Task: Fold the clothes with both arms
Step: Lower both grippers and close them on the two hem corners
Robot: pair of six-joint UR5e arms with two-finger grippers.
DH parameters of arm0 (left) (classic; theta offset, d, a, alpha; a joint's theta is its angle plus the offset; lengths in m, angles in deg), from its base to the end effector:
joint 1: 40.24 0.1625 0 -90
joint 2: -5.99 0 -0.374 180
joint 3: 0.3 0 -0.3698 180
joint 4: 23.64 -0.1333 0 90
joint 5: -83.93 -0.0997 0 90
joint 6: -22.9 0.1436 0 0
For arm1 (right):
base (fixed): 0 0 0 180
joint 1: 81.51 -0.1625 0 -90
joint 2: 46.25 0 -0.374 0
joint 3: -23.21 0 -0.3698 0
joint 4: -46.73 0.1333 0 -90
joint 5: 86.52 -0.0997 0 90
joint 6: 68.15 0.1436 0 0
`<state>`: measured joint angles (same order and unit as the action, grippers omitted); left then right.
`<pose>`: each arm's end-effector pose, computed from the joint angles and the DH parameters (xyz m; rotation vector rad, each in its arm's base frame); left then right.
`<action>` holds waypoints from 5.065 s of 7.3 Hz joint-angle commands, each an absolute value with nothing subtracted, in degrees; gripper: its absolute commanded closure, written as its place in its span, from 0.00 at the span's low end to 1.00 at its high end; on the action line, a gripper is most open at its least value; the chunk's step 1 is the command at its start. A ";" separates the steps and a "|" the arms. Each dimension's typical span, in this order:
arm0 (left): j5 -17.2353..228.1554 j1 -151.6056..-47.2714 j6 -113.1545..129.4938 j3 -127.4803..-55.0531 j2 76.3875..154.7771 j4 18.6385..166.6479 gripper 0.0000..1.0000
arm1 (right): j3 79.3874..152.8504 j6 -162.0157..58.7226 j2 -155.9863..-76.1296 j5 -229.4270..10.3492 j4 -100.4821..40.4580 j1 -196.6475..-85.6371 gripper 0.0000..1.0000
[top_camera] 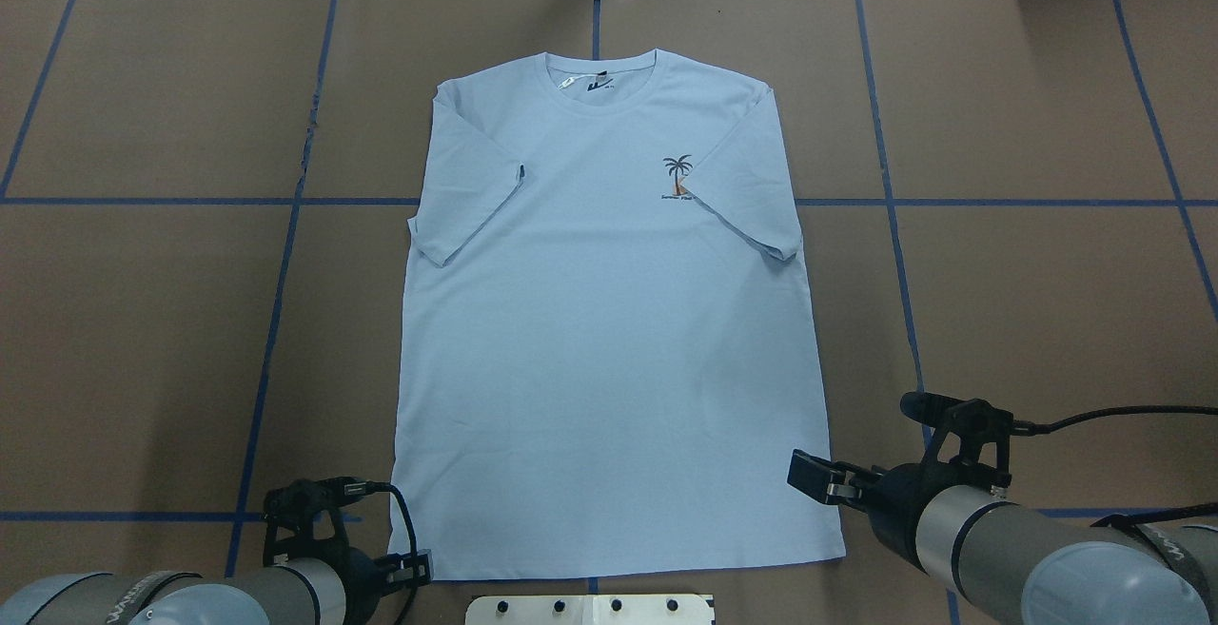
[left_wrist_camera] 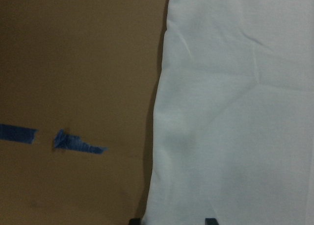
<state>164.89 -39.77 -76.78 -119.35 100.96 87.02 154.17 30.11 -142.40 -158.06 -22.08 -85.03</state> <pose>0.5135 -0.1517 0.3288 0.0609 0.9634 -0.2234 -0.4204 -0.2050 0.3168 0.2569 -0.9844 0.3450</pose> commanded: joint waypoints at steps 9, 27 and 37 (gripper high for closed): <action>164.96 -39.01 -76.68 -118.77 100.73 86.84 0.86 | 154.17 30.11 -142.40 -157.97 -22.08 -84.68 0.06; 165.49 -40.68 -76.77 -126.42 102.23 87.11 1.00 | 147.58 43.91 -141.00 -145.67 -30.35 -72.64 0.50; 165.40 -40.60 -76.77 -126.86 102.23 87.11 1.00 | 147.74 43.39 -140.38 -145.32 -35.26 -72.98 1.00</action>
<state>165.41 -40.64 -76.77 -126.86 102.23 87.11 146.52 43.58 -140.08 -145.30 -33.56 -72.72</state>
